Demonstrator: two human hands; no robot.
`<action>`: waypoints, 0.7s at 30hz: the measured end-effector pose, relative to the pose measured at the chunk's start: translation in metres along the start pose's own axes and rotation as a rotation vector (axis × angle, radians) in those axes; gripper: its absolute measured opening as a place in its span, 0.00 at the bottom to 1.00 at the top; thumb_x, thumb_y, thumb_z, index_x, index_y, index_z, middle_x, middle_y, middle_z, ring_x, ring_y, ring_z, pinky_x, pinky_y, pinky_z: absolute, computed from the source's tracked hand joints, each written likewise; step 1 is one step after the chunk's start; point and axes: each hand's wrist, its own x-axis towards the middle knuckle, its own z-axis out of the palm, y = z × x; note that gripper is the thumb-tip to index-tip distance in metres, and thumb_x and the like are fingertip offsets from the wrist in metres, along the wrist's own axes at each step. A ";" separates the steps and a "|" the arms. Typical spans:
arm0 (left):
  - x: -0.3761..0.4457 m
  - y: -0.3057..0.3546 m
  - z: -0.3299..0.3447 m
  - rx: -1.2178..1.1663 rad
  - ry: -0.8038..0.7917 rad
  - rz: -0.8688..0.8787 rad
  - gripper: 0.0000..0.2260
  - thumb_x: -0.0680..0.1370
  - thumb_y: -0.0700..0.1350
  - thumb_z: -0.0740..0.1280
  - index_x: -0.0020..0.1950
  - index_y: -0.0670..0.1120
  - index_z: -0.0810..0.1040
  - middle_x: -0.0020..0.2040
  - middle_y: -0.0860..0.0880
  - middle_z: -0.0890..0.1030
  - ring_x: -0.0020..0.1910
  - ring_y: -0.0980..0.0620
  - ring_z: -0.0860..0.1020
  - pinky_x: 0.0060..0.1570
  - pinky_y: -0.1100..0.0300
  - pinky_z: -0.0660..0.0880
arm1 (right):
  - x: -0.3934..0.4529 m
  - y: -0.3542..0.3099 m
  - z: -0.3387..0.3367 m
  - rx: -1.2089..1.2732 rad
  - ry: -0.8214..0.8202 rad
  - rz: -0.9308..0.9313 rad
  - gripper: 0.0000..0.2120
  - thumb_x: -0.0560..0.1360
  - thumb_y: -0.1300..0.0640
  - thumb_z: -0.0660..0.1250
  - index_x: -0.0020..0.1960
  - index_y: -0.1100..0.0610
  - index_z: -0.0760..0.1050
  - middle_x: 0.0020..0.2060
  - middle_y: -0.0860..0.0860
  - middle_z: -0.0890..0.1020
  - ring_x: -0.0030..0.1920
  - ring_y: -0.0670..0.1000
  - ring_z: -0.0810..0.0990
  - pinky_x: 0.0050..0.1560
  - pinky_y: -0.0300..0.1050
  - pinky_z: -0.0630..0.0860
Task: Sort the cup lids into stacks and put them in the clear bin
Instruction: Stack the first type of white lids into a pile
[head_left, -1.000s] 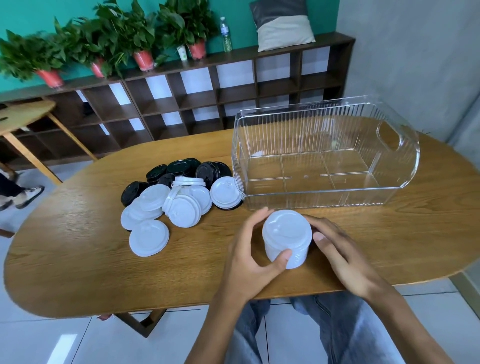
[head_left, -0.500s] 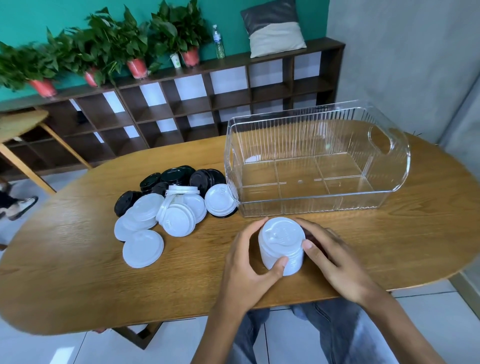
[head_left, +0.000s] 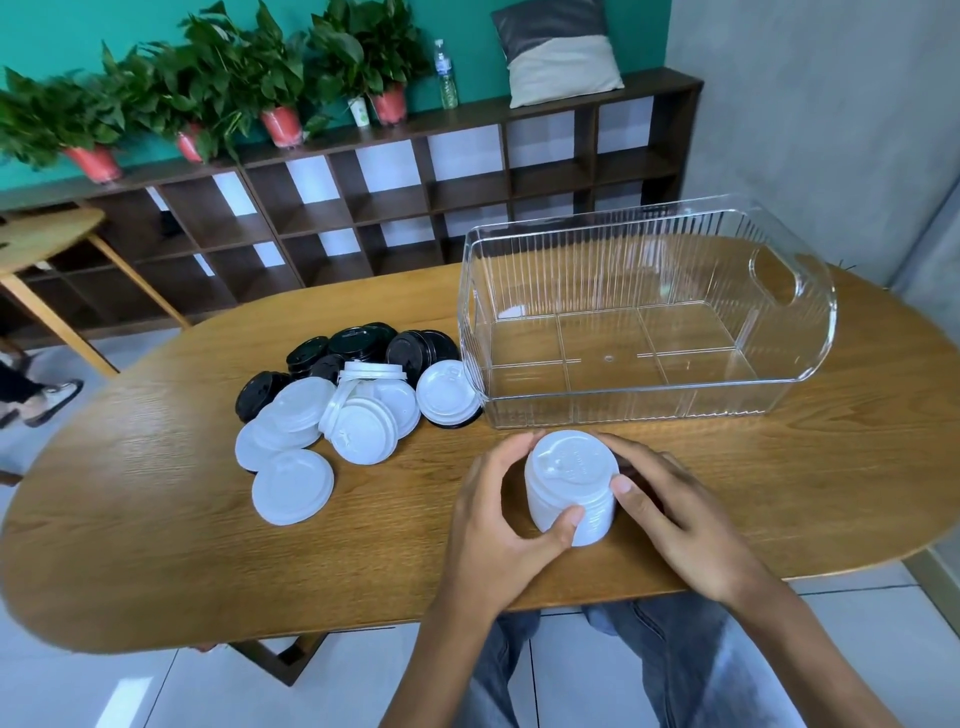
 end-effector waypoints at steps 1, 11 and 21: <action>0.000 0.000 0.000 -0.005 -0.006 -0.010 0.32 0.69 0.58 0.77 0.69 0.70 0.67 0.68 0.61 0.77 0.70 0.56 0.75 0.68 0.54 0.73 | 0.000 0.000 0.000 0.000 0.000 -0.001 0.22 0.80 0.36 0.52 0.73 0.36 0.65 0.66 0.32 0.75 0.67 0.43 0.72 0.69 0.53 0.68; 0.000 -0.003 -0.004 -0.110 -0.079 -0.083 0.34 0.70 0.62 0.77 0.72 0.66 0.66 0.70 0.67 0.76 0.69 0.63 0.75 0.65 0.68 0.69 | 0.001 0.001 0.000 0.000 -0.005 -0.004 0.21 0.80 0.36 0.53 0.72 0.35 0.66 0.66 0.33 0.75 0.67 0.45 0.72 0.68 0.54 0.68; 0.008 -0.028 -0.024 -0.123 0.131 -0.114 0.21 0.78 0.58 0.70 0.70 0.61 0.73 0.65 0.59 0.80 0.61 0.53 0.80 0.59 0.66 0.73 | 0.002 0.003 0.001 0.074 0.031 0.004 0.21 0.81 0.39 0.53 0.72 0.38 0.69 0.65 0.34 0.77 0.67 0.45 0.73 0.68 0.53 0.68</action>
